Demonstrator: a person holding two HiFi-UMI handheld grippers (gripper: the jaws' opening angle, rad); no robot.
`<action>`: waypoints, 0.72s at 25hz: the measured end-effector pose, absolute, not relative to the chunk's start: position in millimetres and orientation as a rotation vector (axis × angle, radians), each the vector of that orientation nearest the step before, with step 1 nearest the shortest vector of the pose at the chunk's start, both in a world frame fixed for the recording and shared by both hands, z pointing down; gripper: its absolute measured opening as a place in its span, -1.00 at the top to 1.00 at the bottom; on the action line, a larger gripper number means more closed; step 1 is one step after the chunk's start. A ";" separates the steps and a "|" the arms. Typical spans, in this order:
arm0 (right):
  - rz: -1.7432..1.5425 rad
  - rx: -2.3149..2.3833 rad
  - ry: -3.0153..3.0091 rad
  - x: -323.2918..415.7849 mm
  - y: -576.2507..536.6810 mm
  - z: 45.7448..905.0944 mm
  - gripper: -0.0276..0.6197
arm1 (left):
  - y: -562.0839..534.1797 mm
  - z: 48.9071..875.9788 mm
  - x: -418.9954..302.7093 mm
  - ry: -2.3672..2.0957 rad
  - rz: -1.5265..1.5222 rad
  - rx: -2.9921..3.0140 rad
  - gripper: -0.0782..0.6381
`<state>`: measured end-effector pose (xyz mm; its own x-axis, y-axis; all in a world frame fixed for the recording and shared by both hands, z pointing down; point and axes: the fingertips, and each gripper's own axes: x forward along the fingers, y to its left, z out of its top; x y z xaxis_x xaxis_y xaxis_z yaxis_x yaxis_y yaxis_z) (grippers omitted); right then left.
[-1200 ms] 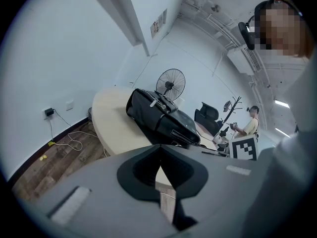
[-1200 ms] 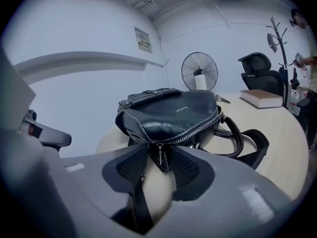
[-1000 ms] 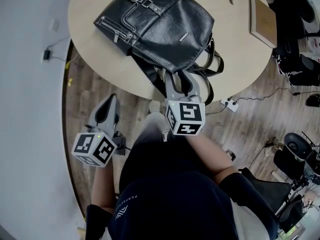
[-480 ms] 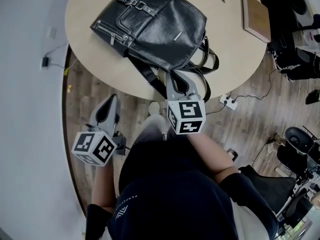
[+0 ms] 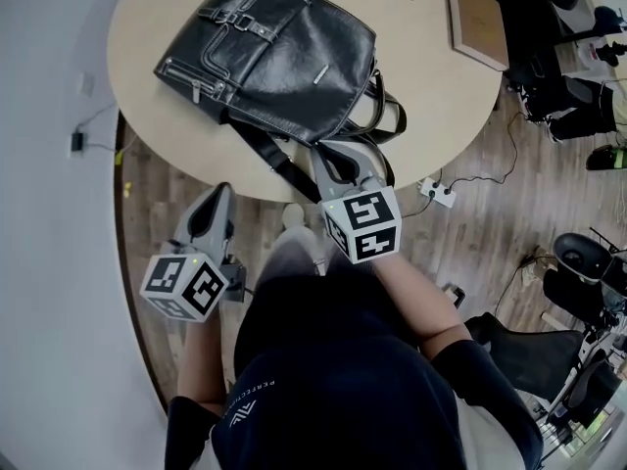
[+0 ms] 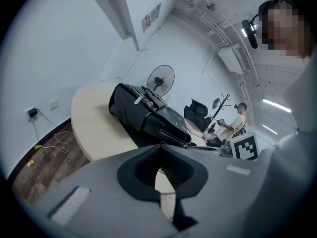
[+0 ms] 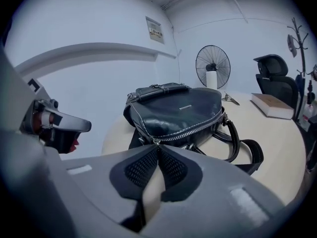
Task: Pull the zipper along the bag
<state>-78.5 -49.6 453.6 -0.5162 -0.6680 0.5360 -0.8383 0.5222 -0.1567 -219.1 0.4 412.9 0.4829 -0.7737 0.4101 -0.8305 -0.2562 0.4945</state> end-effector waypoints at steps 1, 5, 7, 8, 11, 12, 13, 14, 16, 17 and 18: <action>0.554 1.221 -2.355 -78.2 -48.8 452.4 0.87 | -1.5 411.6 -215.6 -1.315 0.109 2.066 0.74; 0.549 1.173 -2.362 -77.4 -47.4 451.6 0.87 | -9.8 407.7 -204.7 -1.308 0.109 2.083 0.74; 0.540 1.148 -2.367 -76.8 -47.1 451.2 0.87 | -13.1 405.9 -201.2 -1.311 0.112 2.087 0.74; 0.533 1.136 -2.371 -76.6 -47.0 451.1 0.87 | -14.4 405.0 -199.8 -1.314 0.114 2.088 0.74; 0.517 1.099 -2.382 -75.1 -47.3 450.4 0.87 | -17.7 401.8 -194.9 -1.324 0.124 2.090 0.74; 0.505 1.086 -2.384 -74.6 -47.8 450.0 0.87 | -18.7 401.0 -193.2 -1.329 0.131 2.091 0.74; 0.484 1.071 -2.386 -74.4 -48.3 449.4 0.87 | -19.7 400.7 -191.8 -1.334 0.137 2.092 0.74; 0.458 1.053 -2.388 -74.5 -48.7 448.9 0.87 | -20.8 400.6 -190.6 -1.340 0.142 2.092 0.74; 0.415 1.016 -2.387 -74.7 -49.0 449.1 0.87 | -22.8 400.6 -189.0 -1.351 0.143 2.088 0.74; 0.403 1.000 -2.385 -74.0 -49.2 449.3 0.87 | -23.8 400.1 -188.2 -1.356 0.141 2.086 0.74; 0.396 0.988 -2.383 -72.8 -49.7 449.1 0.87 | -24.8 399.3 -187.4 -1.361 0.140 2.083 0.74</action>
<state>-72.8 -49.7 449.1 -0.5954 -0.5665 0.5697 -0.7204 0.6903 -0.0664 -187.4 -24.8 399.3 0.4583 -0.7862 0.4145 -0.8540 -0.2604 0.4504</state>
